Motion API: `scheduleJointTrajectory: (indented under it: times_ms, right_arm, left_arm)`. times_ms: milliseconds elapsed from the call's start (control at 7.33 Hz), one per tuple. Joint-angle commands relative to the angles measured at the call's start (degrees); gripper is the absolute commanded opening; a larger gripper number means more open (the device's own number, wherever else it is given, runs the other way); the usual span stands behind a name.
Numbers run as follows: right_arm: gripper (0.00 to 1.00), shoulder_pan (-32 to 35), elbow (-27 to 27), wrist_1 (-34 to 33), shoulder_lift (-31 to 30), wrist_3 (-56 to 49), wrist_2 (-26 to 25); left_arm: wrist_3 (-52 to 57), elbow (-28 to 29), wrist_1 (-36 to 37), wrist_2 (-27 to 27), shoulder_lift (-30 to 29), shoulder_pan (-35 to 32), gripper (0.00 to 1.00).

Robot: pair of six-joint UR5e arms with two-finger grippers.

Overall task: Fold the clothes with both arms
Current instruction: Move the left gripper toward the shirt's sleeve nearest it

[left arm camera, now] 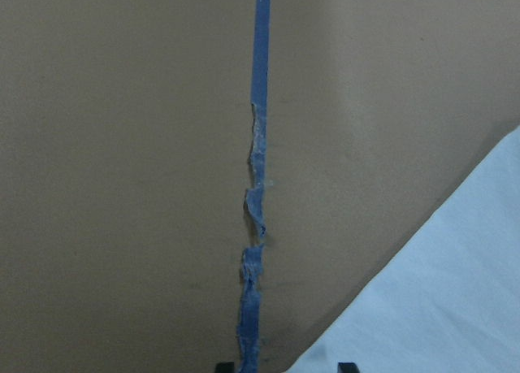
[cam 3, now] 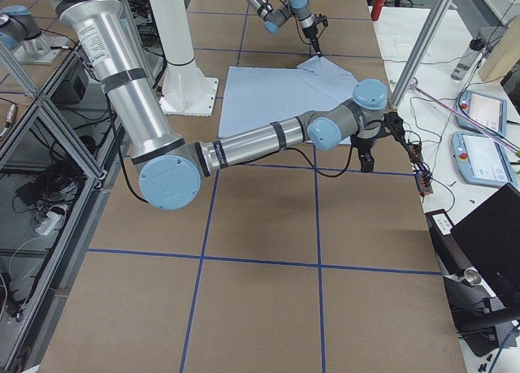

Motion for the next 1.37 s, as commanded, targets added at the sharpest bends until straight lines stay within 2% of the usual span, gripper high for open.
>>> scheduleJointTrajectory:
  times_ms: [0, 137, 546, 683, 819, 956, 1229]
  right_arm:
    - [1.00, 0.0, 0.0, 0.0, 0.1, -0.1, 0.0]
    - [1.00, 0.0, 0.0, 0.0, 0.1, 0.0, 0.0]
    - [1.00, 0.0, 0.0, 0.0, 0.1, 0.1, 0.0]
    - [1.00, 0.0, 0.0, 0.0, 0.0, 0.1, 0.0]
    - [1.00, 0.0, 0.0, 0.0, 0.1, 0.1, 0.0]
    - [1.00, 0.0, 0.0, 0.0, 0.1, 0.2, 0.0]
    - [1.00, -0.1, -0.1, 0.0, 0.2, 0.2, -0.1]
  left_arm:
    - [0.0, 0.0, 0.0, 0.1, 0.0, 0.1, 0.30]
    - [0.1, 0.0, 0.1, 0.1, 0.0, 0.1, 0.00]
    - [-0.3, -2.8, 1.6, 1.7, -0.6, 0.3, 0.00]
    - [-0.5, -5.3, 7.1, 1.7, -2.4, 0.3, 0.00]
    - [-0.6, -8.6, 15.7, 2.0, -5.0, 1.3, 0.00]
    - [-2.6, -11.1, 21.1, 4.1, -6.1, 3.8, 0.00]
    - [-7.3, -10.7, 30.4, 4.4, -13.2, 7.5, 0.00]
